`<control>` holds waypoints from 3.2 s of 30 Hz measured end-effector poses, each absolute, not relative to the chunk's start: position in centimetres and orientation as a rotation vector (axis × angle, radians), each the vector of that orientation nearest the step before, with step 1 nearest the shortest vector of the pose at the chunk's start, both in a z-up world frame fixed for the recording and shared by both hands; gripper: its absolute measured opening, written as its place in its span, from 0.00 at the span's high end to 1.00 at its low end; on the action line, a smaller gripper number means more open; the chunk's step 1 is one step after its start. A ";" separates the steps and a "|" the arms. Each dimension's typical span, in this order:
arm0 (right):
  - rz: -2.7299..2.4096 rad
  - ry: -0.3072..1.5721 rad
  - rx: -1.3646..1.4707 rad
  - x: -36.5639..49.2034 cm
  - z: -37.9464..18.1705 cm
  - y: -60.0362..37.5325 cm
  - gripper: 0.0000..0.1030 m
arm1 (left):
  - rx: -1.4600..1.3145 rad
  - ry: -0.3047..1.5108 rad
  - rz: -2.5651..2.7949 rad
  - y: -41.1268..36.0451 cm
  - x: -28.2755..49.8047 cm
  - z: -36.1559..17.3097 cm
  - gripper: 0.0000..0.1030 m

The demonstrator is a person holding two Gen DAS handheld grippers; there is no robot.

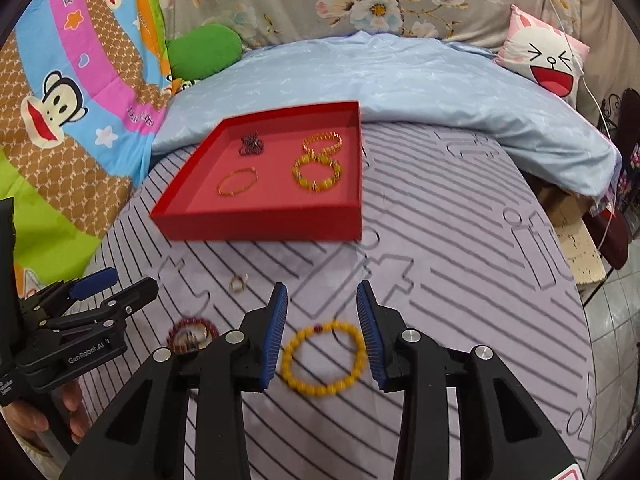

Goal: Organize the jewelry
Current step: 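Withdraw both tools and move right tool to yellow round-bead bracelet, then close right tool on the yellow round-bead bracelet, then grasp red bead bracelet with left tool while right tool holds yellow bracelet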

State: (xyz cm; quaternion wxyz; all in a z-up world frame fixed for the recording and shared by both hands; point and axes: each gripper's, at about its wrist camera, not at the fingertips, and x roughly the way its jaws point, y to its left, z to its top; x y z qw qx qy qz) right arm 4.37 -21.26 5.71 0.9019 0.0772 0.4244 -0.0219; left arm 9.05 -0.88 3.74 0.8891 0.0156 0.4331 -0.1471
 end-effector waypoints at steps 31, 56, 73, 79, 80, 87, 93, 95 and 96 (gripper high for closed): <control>-0.109 0.957 0.153 4.2 -0.3 -21.1 0.68 | 0.004 0.943 -0.262 0.5 3.9 0.1 0.32; -0.082 0.966 0.139 1.1 -0.5 -19.7 0.93 | -0.017 0.942 -0.261 -0.6 7.7 0.2 0.46; -0.060 0.975 0.163 1.0 -0.4 -19.6 0.93 | 0.010 0.964 -0.358 -2.6 8.1 -0.1 0.93; -0.049 0.968 0.190 0.6 0.4 -19.8 0.93 | -0.027 0.949 -0.388 -2.4 7.2 1.6 0.93; -0.046 0.963 0.189 0.5 0.7 -19.8 0.93 | -0.031 0.947 -0.392 -2.4 7.1 1.9 0.93; -0.037 0.922 0.182 0.3 3.1 -19.9 0.93 | -0.048 0.913 -0.443 -2.8 6.0 4.6 0.93; -0.034 0.882 0.169 0.3 5.2 -20.0 0.93 | -0.041 0.892 -0.484 -3.7 5.7 6.8 0.93; -0.034 0.871 0.168 0.5 5.9 -20.1 0.93 | -0.039 0.877 -0.492 -3.9 5.7 7.5 0.93; -0.034 0.864 0.164 0.7 6.3 -20.2 0.93 | -0.037 0.865 -0.497 -4.0 5.7 8.0 0.93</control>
